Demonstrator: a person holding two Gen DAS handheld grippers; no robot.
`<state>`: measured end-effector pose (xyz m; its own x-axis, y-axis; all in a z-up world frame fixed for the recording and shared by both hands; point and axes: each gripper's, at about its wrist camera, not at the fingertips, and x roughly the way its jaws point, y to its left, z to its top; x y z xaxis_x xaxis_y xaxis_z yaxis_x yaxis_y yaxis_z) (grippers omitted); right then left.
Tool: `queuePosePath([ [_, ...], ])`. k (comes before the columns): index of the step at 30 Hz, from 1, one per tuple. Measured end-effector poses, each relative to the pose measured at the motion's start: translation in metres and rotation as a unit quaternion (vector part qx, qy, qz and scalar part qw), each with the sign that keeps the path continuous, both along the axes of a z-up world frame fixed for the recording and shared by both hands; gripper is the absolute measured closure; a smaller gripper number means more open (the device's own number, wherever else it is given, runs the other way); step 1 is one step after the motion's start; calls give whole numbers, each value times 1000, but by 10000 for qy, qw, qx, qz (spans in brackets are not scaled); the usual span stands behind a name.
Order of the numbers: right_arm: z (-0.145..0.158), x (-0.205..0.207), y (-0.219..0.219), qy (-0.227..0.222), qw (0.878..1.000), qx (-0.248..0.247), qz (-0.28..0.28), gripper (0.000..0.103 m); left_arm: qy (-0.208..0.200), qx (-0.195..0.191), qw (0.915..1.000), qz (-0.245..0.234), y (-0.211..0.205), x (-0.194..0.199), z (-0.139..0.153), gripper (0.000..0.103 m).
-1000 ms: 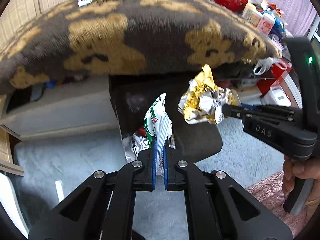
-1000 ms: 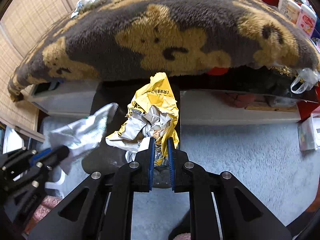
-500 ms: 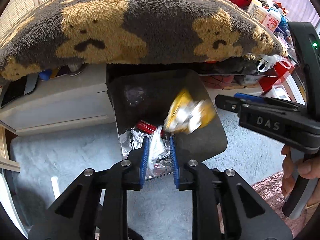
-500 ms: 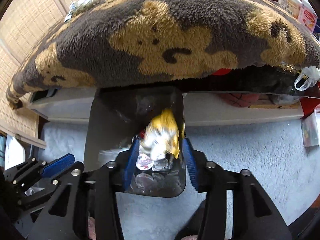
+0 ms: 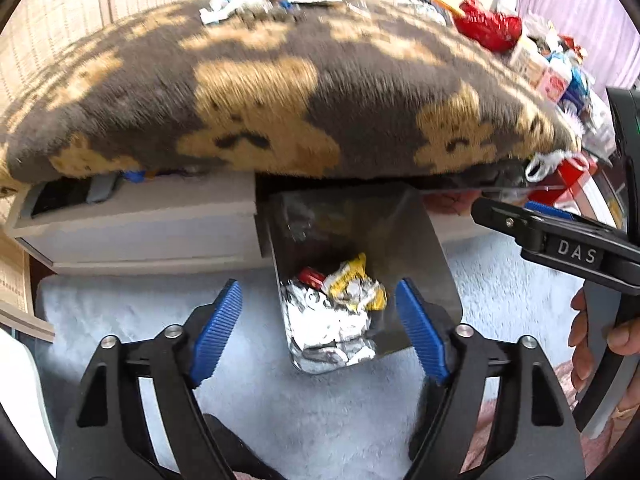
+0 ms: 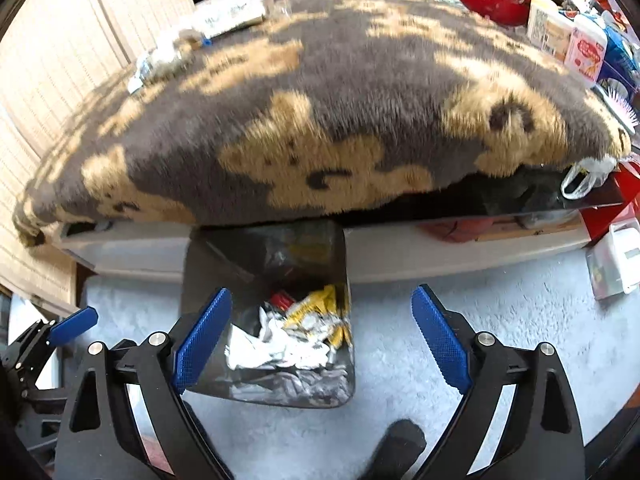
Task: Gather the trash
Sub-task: 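Carry both wrappers down into the metal bin and open both tools, then raise both open tools back over the trash on the blanket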
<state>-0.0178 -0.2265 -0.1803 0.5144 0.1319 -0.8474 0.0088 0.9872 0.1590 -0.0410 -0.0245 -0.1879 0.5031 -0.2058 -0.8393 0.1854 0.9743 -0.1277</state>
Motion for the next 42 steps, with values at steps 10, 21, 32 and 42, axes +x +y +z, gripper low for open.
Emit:
queuePosePath([
  [10, 38, 21, 4, -503, 9987, -32, 112, 10, -390, -179, 9984, 366, 29, 25, 51, 26],
  [21, 88, 94, 19, -935, 9950, -151, 310, 10, -730, 27, 9958, 561, 48, 87, 90, 26],
  [32, 82, 174, 31, -938, 9947, 113, 396, 10, -770, 35, 9942, 748, 67, 174, 89, 37],
  [42, 93, 222, 62, -1195, 9900, 373, 656, 11, -777, -50, 9940, 768, 73, 230, 81, 41],
])
